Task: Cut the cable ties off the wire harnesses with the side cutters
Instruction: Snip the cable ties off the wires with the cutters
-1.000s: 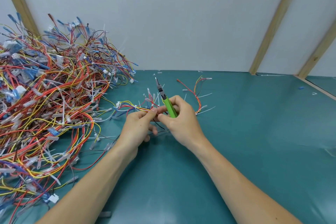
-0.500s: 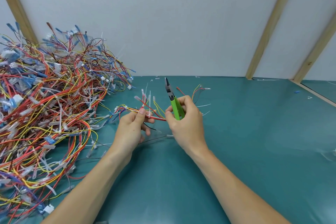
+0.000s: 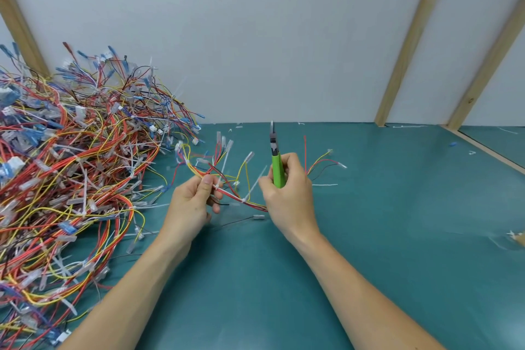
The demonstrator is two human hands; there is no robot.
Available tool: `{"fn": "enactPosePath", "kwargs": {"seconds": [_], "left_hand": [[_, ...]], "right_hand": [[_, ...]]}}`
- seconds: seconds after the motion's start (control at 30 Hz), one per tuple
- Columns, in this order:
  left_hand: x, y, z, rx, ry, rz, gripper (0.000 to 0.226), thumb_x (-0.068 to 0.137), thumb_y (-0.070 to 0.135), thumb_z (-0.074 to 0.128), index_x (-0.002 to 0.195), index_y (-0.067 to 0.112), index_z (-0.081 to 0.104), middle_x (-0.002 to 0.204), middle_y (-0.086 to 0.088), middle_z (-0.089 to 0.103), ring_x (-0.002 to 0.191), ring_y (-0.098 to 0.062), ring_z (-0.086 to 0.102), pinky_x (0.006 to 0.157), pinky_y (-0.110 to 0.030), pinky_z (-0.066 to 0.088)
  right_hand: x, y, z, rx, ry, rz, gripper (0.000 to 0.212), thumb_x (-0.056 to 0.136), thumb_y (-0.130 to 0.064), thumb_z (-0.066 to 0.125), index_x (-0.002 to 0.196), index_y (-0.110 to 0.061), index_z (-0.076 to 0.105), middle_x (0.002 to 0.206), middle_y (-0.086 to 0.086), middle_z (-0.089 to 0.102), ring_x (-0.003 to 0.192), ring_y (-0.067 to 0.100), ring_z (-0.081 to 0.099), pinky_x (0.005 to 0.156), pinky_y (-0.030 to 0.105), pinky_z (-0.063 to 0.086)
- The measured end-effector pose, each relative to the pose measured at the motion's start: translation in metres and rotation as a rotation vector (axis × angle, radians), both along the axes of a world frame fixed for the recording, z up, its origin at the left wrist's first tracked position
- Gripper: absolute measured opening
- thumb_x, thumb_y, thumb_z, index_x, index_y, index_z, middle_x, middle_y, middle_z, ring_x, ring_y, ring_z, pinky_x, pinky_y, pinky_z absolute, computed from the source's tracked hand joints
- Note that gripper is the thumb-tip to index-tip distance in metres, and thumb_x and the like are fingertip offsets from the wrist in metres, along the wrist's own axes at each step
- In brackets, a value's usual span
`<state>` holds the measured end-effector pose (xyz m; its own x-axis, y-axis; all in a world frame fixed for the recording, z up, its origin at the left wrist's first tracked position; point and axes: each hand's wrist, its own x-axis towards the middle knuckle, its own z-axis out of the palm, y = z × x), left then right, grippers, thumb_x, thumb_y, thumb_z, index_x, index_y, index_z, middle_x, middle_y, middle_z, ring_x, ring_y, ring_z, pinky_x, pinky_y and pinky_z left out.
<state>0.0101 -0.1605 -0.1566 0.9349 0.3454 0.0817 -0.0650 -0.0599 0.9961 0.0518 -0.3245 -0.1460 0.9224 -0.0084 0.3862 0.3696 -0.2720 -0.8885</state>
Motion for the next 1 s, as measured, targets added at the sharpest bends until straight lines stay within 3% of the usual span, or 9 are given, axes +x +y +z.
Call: {"fn": "enactPosePath", "kwargs": {"seconds": [0.2,0.33,0.43,0.53,0.6,0.67,0.73,0.87,1.0], "left_hand": [[0.003,0.007,-0.002,-0.145,0.118,0.040,0.028,0.101,0.031,0.057,0.088,0.008,0.067,0.080,0.000,0.071,0.054,-0.011,0.059,0.041,-0.019,0.038],[0.002,0.008,0.002,-0.195,0.137,-0.031,0.020,0.096,0.026,0.066,0.093,0.007,0.070,0.088,-0.002,0.075,0.057,-0.010,0.064,0.041,-0.020,0.041],[-0.001,0.005,0.002,-0.139,0.187,-0.073,0.021,0.097,0.029,0.064,0.098,0.009,0.072,0.094,-0.001,0.078,0.058,-0.013,0.069,0.040,-0.019,0.040],[-0.004,0.004,0.001,0.069,0.179,-0.029,0.027,0.098,0.035,0.062,0.090,0.012,0.074,0.087,0.003,0.078,0.051,-0.018,0.068,0.040,-0.020,0.039],[-0.005,0.003,0.000,0.324,0.150,0.033,0.034,0.097,0.042,0.062,0.075,0.018,0.074,0.075,0.008,0.076,0.043,-0.020,0.065,0.051,-0.026,0.045],[-0.007,0.002,0.000,0.632,0.166,0.161,0.039,0.092,0.054,0.061,0.064,0.028,0.072,0.059,0.013,0.069,0.043,-0.017,0.061,0.057,-0.028,0.045],[-0.008,0.000,0.001,0.853,0.172,0.309,0.043,0.085,0.062,0.062,0.057,0.031,0.067,0.049,0.010,0.060,0.049,-0.016,0.057,0.052,-0.027,0.038],[-0.008,0.000,0.003,0.905,0.079,0.411,0.046,0.077,0.060,0.070,0.057,0.023,0.052,0.050,0.008,0.053,0.057,-0.014,0.055,0.051,-0.027,0.032],[-0.011,-0.007,0.003,0.986,-0.169,0.254,0.014,0.082,0.038,0.075,0.078,0.032,0.063,0.069,0.013,0.055,0.073,-0.011,0.052,0.061,-0.031,0.037]], "right_hand": [[-0.002,0.007,-0.012,-0.277,0.088,0.201,0.017,0.085,-0.024,0.070,0.091,-0.026,0.054,0.082,-0.009,0.072,0.081,0.018,0.065,0.080,0.044,0.054],[0.002,0.006,-0.012,-0.234,0.045,0.113,0.020,0.084,-0.023,0.070,0.090,-0.029,0.053,0.085,-0.014,0.072,0.081,0.008,0.064,0.078,0.040,0.053],[0.007,0.002,-0.013,-0.271,0.016,0.042,0.023,0.085,-0.022,0.071,0.089,-0.029,0.050,0.082,-0.014,0.069,0.080,0.011,0.062,0.076,0.041,0.052],[0.012,-0.001,-0.015,-0.321,0.004,-0.022,0.029,0.086,-0.026,0.072,0.085,-0.031,0.044,0.073,-0.018,0.060,0.070,0.007,0.055,0.070,0.037,0.048],[0.014,-0.002,-0.016,-0.348,0.035,-0.020,0.028,0.085,-0.031,0.072,0.083,-0.033,0.044,0.069,-0.019,0.058,0.068,0.003,0.054,0.065,0.034,0.042],[0.015,-0.003,-0.016,-0.423,0.065,-0.010,0.026,0.084,-0.035,0.072,0.086,-0.031,0.046,0.069,-0.019,0.058,0.072,0.009,0.056,0.064,0.033,0.039],[0.014,-0.003,-0.016,-0.490,0.080,-0.012,0.025,0.084,-0.036,0.072,0.090,-0.030,0.048,0.071,-0.019,0.058,0.078,0.019,0.059,0.066,0.035,0.042],[0.014,-0.004,-0.014,-0.531,0.133,0.009,0.023,0.083,-0.037,0.069,0.088,-0.028,0.049,0.077,-0.012,0.064,0.082,0.023,0.061,0.068,0.036,0.047],[0.016,-0.005,-0.014,-0.578,0.162,0.060,0.016,0.083,-0.034,0.066,0.087,-0.027,0.053,0.077,-0.007,0.065,0.082,0.026,0.061,0.067,0.037,0.048]]}}
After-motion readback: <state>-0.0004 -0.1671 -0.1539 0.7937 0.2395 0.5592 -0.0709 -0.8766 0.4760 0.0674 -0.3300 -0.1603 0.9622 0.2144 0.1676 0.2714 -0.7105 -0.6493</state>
